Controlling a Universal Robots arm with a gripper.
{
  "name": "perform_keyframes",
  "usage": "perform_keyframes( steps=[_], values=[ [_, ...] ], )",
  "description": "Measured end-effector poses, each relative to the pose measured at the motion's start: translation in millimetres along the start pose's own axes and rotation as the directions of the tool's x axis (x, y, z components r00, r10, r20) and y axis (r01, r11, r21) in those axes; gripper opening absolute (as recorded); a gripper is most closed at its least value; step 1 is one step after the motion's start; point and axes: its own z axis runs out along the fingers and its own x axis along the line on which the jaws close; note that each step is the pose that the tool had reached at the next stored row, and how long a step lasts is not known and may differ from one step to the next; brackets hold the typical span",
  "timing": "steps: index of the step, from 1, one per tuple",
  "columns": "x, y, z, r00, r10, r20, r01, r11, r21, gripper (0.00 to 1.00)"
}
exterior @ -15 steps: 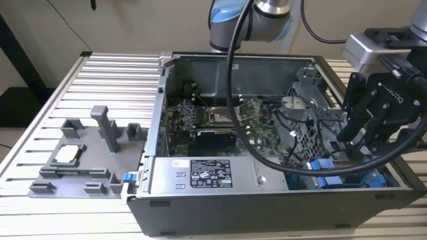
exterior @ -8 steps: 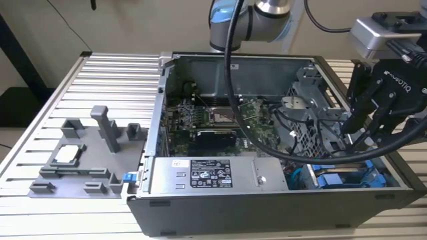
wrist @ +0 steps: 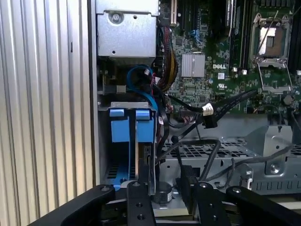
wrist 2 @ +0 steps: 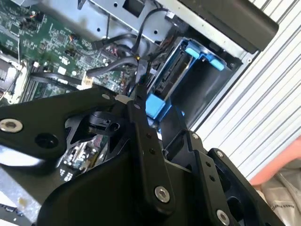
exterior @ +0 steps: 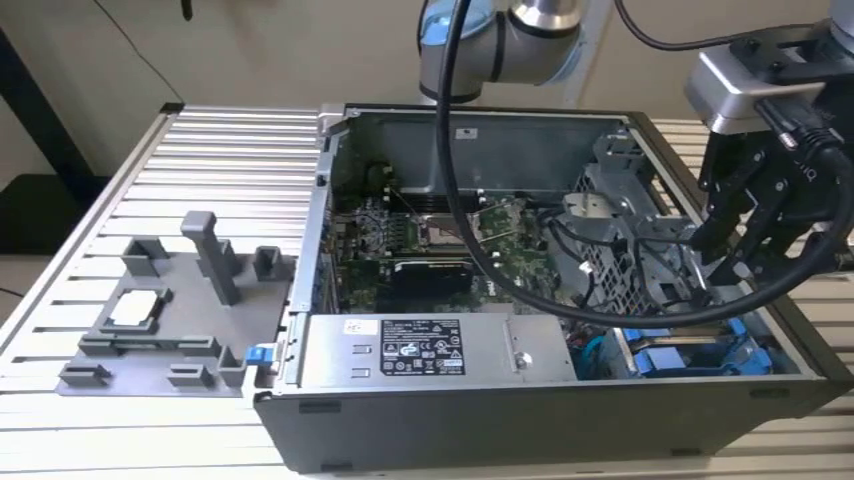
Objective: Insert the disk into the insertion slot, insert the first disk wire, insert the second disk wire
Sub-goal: 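Insert the first disk wire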
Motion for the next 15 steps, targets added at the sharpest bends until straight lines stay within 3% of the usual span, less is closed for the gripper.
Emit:
perform_keyframes(
  steps=[4, 8, 13, 15],
  values=[
    [-1.5, 1.9, 1.3, 0.9999, -0.01, 0.0105, 0.01, 0.9995, 0.0303, 0.41],
    [-2.9, 2.8, 2.5, 0.9996, -0.025, 0.0144, 0.024, 0.9974, 0.0675, 0.41],
    [-4.8, 3.3, 6.0, 0.9978, -0.064, 0.0188, 0.062, 0.9941, 0.089, 0.41],
    [-6.0, 3.9, 7.5, 0.9971, -0.074, 0.0187, 0.071, 0.992, 0.1037, 0.41]
  ],
)
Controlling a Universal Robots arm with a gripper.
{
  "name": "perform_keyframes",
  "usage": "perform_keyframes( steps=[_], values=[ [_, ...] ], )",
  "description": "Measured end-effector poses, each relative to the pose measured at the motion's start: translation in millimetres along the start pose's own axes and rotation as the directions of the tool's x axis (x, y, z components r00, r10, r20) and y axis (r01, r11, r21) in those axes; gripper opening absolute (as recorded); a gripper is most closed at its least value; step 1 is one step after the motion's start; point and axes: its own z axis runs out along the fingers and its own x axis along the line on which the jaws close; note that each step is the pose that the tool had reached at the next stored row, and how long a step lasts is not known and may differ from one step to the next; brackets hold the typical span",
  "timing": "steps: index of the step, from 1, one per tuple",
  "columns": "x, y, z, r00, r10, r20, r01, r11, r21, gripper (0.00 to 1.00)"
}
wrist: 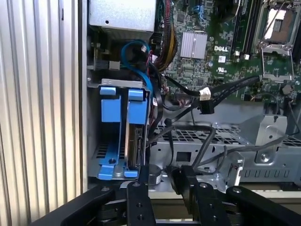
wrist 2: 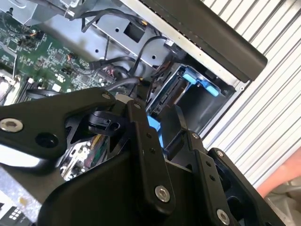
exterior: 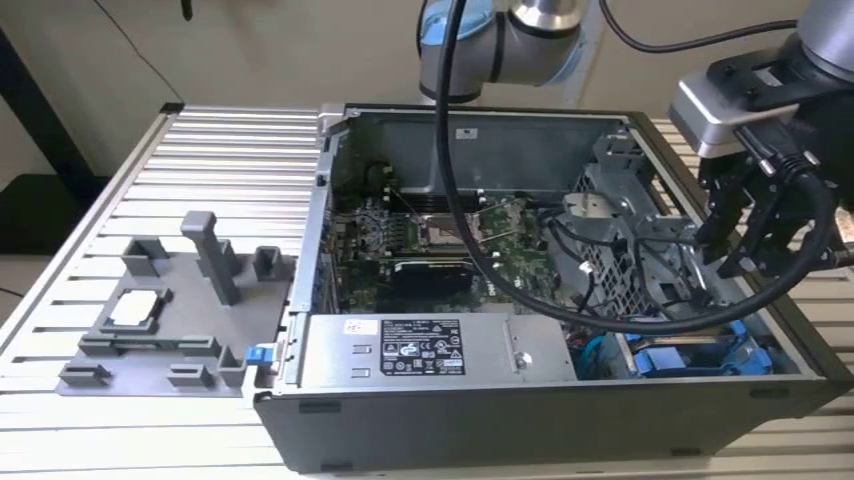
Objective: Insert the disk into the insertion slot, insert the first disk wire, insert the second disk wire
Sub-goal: 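Insert the first disk wire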
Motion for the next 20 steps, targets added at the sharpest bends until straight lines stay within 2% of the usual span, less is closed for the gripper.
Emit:
perform_keyframes(
  steps=[2, 5, 6, 8, 9, 13, 18, 20],
  values=[
    [-1.6, 1.6, 1.2, 1.0, -0.004, 0.0004, 0.004, 0.9999, 0.0135, 0.41],
    [-3.8, 5.6, 0.9, 1.0, -0.007, -0.0001, 0.007, 0.9996, 0.0258, 0.41],
    [-4.3, 6.2, 1.0, 1.0, -0.01, -0.0009, 0.01, 0.9992, 0.0387, 0.41],
    [-5.1, 7.6, 1.2, 0.9999, -0.015, -0.0029, 0.015, 0.9973, 0.0715, 0.41],
    [-5.3, 9.7, 0.9, 0.9999, -0.017, -0.0038, 0.017, 0.9965, 0.0821, 0.41],
    [-6.7, 16.8, 0.0, 0.9998, -0.018, -0.0044, 0.018, 0.9959, 0.0883, 0.41],
    [-10.0, 19.7, 3.2, 0.9997, -0.022, -0.0059, 0.023, 0.9939, 0.1078, 0.41],
    [-10.3, 19.8, 4.8, 0.9996, -0.025, -0.0099, 0.026, 0.9936, 0.1103, 0.41]
  ],
)
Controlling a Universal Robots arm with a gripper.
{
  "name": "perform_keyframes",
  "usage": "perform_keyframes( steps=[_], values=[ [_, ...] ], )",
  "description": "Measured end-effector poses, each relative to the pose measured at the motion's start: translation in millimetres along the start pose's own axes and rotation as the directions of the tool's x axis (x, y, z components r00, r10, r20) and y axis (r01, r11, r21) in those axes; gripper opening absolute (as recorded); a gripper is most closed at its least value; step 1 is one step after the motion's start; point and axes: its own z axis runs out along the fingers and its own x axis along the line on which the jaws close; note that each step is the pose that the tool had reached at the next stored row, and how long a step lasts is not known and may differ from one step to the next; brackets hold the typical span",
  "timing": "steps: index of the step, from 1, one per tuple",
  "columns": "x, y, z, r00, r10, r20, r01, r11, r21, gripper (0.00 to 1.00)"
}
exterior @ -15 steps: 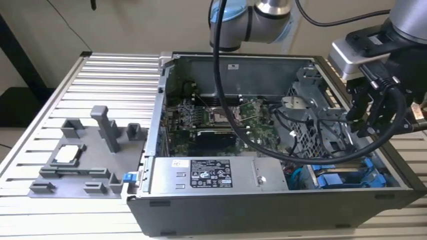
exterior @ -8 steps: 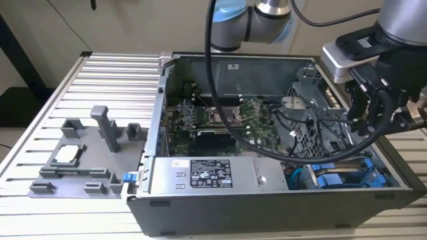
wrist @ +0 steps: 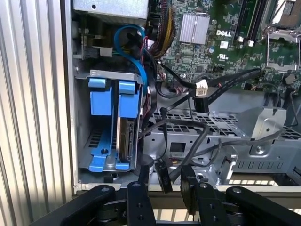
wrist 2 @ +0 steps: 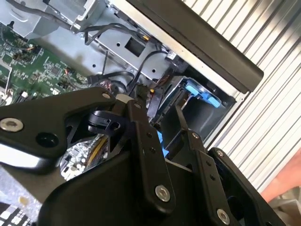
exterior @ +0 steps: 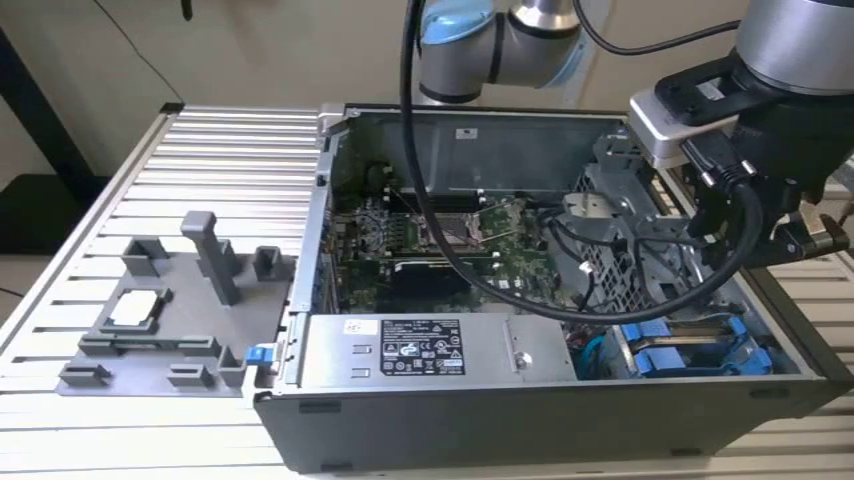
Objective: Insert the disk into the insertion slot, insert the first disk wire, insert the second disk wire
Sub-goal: 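Insert the first disk wire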
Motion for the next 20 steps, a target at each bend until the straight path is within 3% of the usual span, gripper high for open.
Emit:
perform_keyframes(
  steps=[9, 12, 20],
  values=[
    [0.0, 0.4, 1.1, 1.0, -0.003, -0.0072, 0.003, 1.0, 0.0013, 0.38],
    [0.0, 0.4, 0.9, 0.9999, -0.004, -0.0117, 0.004, 1.0, 0.0007, 0.25],
    [-0.1, 0.2, 0.3, 0.9998, -0.006, -0.0174, 0.006, 1.0, -0.0001, 0.25]
  ],
)
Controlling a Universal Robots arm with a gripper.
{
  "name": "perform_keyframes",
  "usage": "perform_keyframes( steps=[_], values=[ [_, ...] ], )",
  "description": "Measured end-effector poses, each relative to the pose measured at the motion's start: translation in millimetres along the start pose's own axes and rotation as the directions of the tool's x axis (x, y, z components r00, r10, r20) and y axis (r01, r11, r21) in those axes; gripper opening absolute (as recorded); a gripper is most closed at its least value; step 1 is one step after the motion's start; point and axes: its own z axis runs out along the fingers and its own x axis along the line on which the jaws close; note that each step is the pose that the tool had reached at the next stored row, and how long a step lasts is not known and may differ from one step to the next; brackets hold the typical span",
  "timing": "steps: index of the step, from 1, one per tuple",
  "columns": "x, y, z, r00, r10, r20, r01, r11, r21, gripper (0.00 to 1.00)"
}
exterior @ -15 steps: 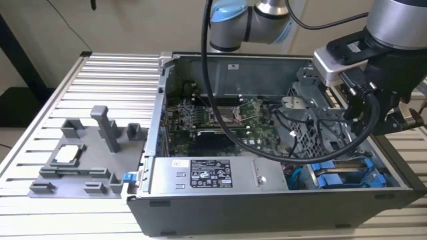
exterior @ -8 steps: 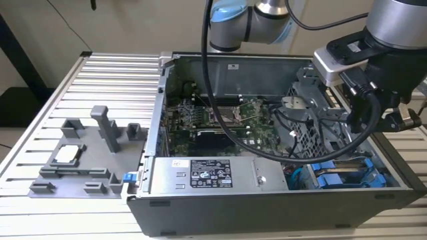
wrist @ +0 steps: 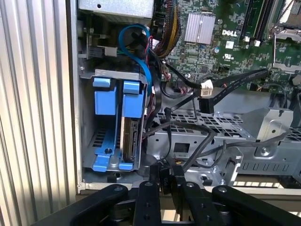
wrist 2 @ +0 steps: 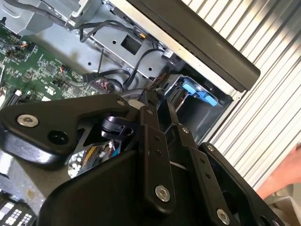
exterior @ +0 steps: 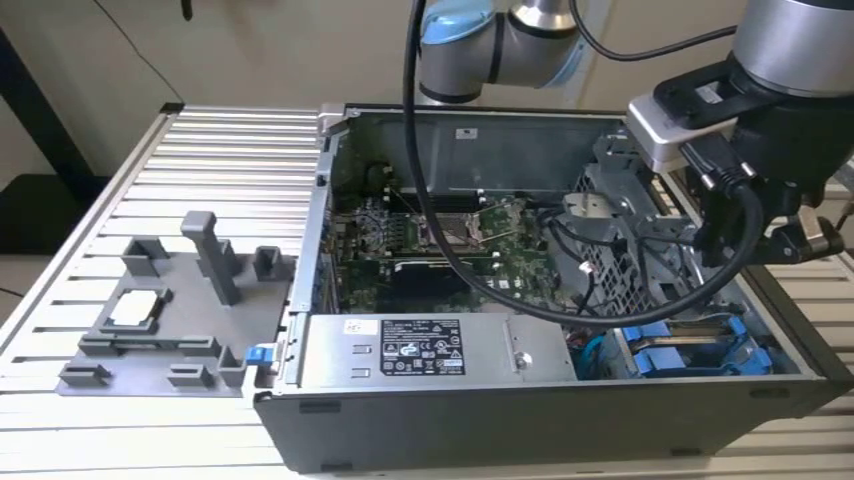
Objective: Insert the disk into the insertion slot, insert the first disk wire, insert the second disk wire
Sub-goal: 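Insert the first disk wire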
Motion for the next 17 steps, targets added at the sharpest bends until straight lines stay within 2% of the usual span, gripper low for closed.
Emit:
perform_keyframes(
  steps=[5, 6, 12, 13, 15, 16, 17],
  values=[
    [-0.4, -1.1, -3.4, 1.0, -0.001, -0.0016, 0.001, 1.0, -0.0002, 0.27],
    [-0.3, -1.2, -3.8, 1.0, -0.001, -0.0017, 0.001, 1.0, -0.0001, 0.33],
    [-1.1, -1.3, -3.6, 1.0, -0.002, -0.006, 0.002, 1.0, 0.0047, 0.33],
    [-1.1, -1.3, -3.6, 1.0, -0.003, -0.0074, 0.003, 1.0, 0.0046, 0.31],
    [-1.2, -1.3, -3.6, 1.0, -0.003, -0.0089, 0.003, 1.0, 0.005, 0.18],
    [-1.2, -1.2, -3.4, 1.0, -0.003, -0.0088, 0.003, 1.0, 0.0052, 0.18],
    [-1.2, -1.1, -3.0, 1.0, -0.003, -0.0088, 0.003, 1.0, 0.0055, 0.13]
  ],
)
